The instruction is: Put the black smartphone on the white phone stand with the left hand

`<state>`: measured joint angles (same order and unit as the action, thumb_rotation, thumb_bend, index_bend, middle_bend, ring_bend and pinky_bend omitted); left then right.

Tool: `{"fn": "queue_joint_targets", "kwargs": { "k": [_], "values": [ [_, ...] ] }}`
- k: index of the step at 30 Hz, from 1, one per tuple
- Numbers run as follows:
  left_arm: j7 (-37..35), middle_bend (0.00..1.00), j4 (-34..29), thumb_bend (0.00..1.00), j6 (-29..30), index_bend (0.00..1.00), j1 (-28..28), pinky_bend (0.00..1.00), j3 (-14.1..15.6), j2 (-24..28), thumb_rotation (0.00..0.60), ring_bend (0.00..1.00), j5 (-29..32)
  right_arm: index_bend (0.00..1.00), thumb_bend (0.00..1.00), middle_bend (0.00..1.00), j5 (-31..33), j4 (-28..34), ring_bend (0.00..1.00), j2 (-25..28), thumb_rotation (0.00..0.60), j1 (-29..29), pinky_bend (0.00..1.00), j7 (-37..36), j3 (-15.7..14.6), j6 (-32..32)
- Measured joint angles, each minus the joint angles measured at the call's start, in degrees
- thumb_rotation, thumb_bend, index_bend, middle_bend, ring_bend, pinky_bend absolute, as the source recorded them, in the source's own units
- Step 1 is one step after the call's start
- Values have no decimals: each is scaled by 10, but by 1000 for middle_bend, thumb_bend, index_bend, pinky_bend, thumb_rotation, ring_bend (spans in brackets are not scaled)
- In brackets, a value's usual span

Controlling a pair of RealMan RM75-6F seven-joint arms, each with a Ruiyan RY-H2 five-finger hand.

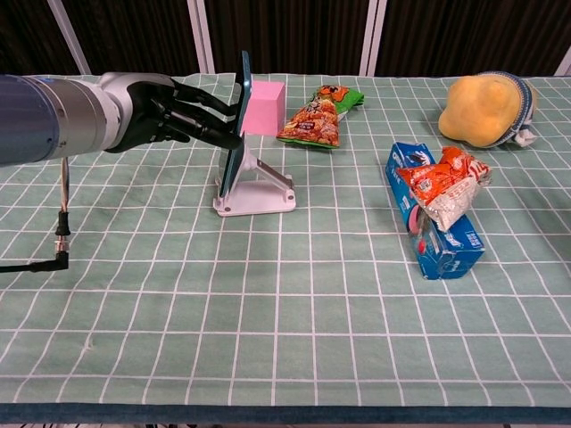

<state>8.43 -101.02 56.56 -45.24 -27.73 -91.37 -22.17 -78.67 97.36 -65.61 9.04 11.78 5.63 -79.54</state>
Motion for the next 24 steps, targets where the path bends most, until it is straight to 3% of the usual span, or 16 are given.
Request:
{"fn": "queue_joint_targets", "kwargs": {
  "k": [24],
  "values": [
    [-44,635,43,485,-51,586,-19,0,13,11,600,143,28,3,371,0,1,0,0,0,600,0,140,2,0,0]
  ]
}}
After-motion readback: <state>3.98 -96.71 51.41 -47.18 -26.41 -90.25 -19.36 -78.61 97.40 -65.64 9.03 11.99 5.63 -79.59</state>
